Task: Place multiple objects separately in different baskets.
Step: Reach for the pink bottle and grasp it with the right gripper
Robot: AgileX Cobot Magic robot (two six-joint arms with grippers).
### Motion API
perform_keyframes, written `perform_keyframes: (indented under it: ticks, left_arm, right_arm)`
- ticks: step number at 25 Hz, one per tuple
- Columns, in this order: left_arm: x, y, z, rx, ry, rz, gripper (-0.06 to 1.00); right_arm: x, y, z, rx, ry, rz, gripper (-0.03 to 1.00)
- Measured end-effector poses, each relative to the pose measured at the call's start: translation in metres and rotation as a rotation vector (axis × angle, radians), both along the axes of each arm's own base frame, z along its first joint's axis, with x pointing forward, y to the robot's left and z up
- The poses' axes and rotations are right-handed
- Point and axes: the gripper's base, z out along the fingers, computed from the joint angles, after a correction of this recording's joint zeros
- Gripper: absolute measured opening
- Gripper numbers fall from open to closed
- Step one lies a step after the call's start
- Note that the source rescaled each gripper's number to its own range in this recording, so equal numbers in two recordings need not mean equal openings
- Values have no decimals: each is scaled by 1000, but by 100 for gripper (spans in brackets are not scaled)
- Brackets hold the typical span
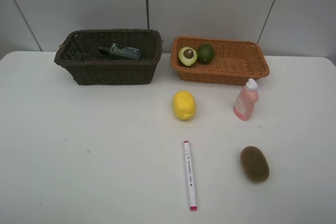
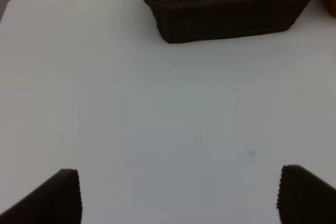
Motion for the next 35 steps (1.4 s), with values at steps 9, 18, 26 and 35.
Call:
perform_keyframes:
  ticks: [9,18,26,35]
  left_arm:
    - [13,-8,-19,-46,27,-54,95]
    - [13,-9,-18,-44,24,-59,95]
    - [13,-9,-18,-44,24,-53,95]
    - [14,-10,-18,-45,23,22,95]
  right_arm:
    - [0,0,0,2,0,1,100]
    - [0,0,0,2,0,1,100]
    - [0,0,0,2,0,1,100]
    - [10,0,0,3,63,0,100]
